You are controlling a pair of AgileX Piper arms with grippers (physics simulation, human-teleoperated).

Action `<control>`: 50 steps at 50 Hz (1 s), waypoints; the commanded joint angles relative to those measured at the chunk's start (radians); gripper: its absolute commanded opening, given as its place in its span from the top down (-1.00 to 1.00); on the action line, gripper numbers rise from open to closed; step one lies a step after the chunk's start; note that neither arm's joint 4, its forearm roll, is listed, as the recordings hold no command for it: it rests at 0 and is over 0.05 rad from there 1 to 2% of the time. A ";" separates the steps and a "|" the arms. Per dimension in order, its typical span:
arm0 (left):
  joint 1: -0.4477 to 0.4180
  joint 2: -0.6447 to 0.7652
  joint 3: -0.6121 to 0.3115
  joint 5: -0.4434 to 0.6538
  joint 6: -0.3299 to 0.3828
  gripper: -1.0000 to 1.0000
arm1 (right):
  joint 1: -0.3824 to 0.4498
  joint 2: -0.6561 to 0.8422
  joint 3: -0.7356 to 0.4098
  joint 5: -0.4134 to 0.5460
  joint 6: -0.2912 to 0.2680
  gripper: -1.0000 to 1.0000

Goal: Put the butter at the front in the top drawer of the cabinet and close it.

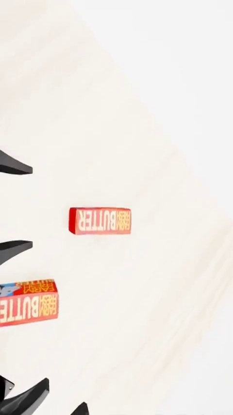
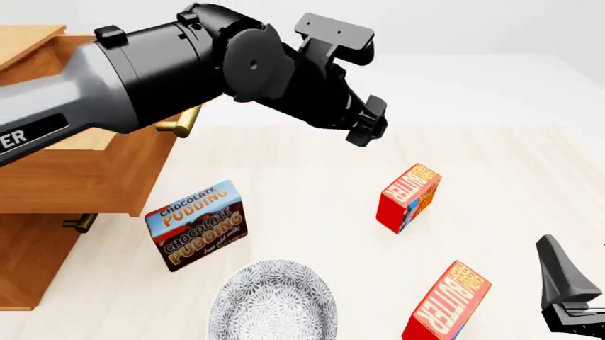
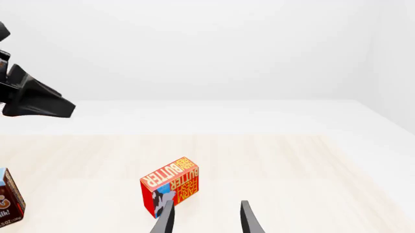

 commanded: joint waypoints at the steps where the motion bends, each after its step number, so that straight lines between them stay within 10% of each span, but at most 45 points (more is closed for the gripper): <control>1: -0.013 0.041 0.012 -0.050 -0.014 -1.00 | 0.000 -0.001 0.001 0.000 -0.001 -1.00; 50: -0.048 0.331 -0.233 -0.004 -0.071 -1.00 | 0.000 -0.001 0.001 0.000 -0.001 -1.00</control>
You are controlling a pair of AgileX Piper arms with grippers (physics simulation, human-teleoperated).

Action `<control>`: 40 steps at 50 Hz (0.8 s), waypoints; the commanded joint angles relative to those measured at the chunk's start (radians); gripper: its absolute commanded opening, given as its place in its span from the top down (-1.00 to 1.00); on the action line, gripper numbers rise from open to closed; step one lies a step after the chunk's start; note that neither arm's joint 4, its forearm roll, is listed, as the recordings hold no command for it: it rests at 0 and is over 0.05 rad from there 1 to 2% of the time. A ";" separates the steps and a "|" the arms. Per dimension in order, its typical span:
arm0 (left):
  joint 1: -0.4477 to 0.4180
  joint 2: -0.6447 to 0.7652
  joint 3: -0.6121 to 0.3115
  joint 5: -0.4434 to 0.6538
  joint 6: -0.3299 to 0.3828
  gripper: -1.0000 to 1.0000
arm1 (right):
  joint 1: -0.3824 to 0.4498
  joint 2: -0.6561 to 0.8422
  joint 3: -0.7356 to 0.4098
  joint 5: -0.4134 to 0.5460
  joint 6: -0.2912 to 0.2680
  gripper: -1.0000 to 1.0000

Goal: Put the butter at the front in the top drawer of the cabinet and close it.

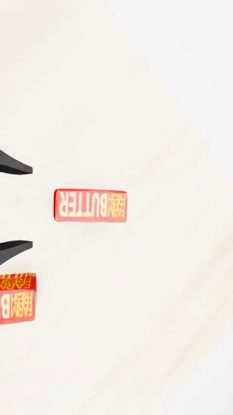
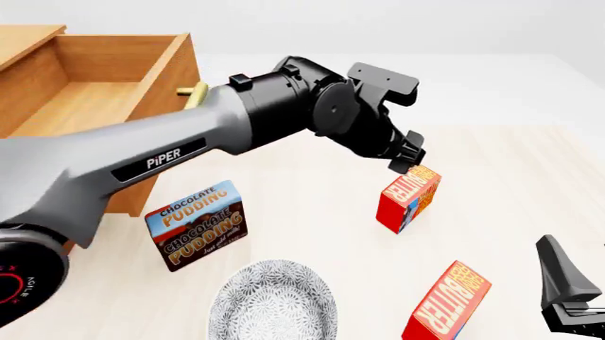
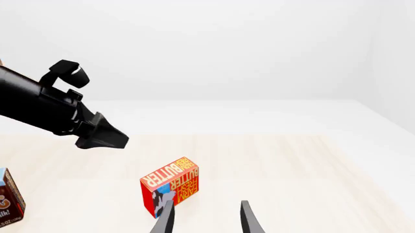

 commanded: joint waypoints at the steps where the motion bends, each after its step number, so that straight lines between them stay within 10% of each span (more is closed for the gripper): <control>1: 0.001 0.075 -0.075 0.025 -0.006 -1.00 | 0.000 -0.001 0.001 0.000 -0.001 -1.00; 40: 0.002 0.237 -0.207 0.054 -0.044 -1.00 | 0.000 -0.001 0.001 0.000 -0.001 -1.00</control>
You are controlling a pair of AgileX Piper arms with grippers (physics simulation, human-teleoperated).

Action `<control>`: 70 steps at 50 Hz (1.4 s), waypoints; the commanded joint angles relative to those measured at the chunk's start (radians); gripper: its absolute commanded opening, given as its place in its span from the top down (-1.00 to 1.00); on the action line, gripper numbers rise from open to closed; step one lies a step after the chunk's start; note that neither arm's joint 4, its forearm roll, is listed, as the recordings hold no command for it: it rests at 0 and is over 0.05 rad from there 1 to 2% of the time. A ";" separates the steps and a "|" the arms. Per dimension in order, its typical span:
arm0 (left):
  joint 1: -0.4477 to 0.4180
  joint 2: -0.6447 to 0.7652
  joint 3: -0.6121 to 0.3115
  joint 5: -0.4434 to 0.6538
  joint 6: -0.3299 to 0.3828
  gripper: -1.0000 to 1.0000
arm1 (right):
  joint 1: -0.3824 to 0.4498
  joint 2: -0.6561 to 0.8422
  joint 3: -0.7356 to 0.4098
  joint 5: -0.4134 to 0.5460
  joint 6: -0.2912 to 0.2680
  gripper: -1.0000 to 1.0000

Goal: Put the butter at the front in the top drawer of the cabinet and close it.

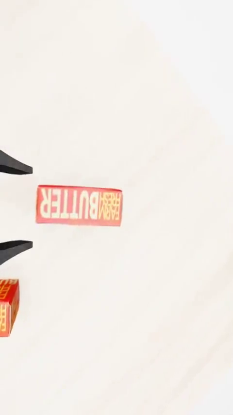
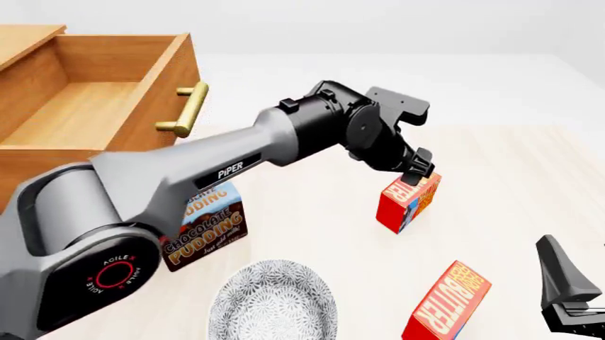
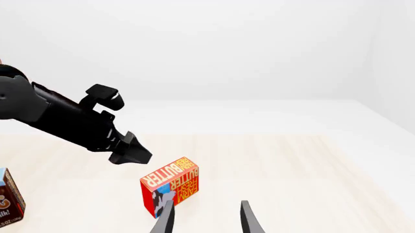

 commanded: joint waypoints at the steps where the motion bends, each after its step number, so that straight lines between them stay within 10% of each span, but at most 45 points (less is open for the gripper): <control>1: 0.004 0.037 -0.024 0.003 -0.016 -1.00 | 0.000 -0.001 0.001 0.000 -0.001 -1.00; 70: -0.003 0.212 -0.125 -0.003 -0.062 -1.00 | 0.000 -0.001 0.001 0.000 -0.001 -1.00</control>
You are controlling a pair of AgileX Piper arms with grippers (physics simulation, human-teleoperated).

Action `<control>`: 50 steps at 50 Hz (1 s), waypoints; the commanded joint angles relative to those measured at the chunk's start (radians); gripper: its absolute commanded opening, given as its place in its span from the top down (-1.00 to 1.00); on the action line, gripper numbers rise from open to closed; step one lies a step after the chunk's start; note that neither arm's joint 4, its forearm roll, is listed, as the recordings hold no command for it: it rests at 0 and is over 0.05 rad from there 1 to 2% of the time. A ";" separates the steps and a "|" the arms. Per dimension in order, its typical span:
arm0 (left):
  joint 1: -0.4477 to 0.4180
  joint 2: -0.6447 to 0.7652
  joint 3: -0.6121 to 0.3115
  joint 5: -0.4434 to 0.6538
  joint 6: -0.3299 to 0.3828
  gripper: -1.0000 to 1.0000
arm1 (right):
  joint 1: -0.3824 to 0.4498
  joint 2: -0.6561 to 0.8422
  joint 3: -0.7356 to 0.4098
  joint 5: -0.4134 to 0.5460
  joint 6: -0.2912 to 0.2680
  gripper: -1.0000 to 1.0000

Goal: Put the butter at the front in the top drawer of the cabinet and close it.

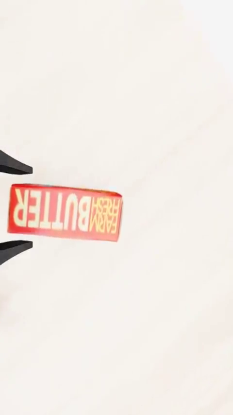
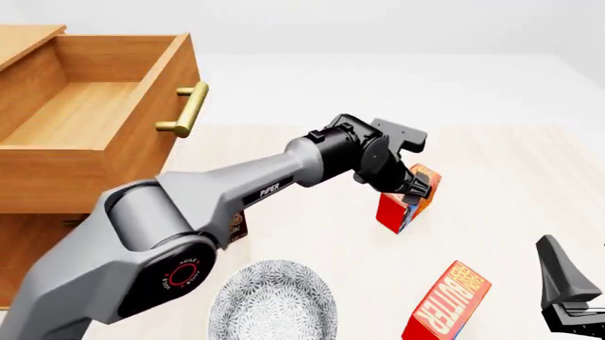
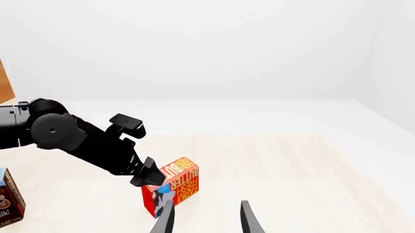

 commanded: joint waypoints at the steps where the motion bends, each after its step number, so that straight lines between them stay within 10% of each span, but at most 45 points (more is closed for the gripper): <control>1: -0.010 0.022 -0.004 -0.011 -0.012 -1.00 | 0.000 -0.001 0.001 0.000 -0.001 -1.00; 50: -0.027 0.133 -0.057 -0.024 -0.053 -1.00 | 0.000 -0.001 0.001 0.000 -0.001 -1.00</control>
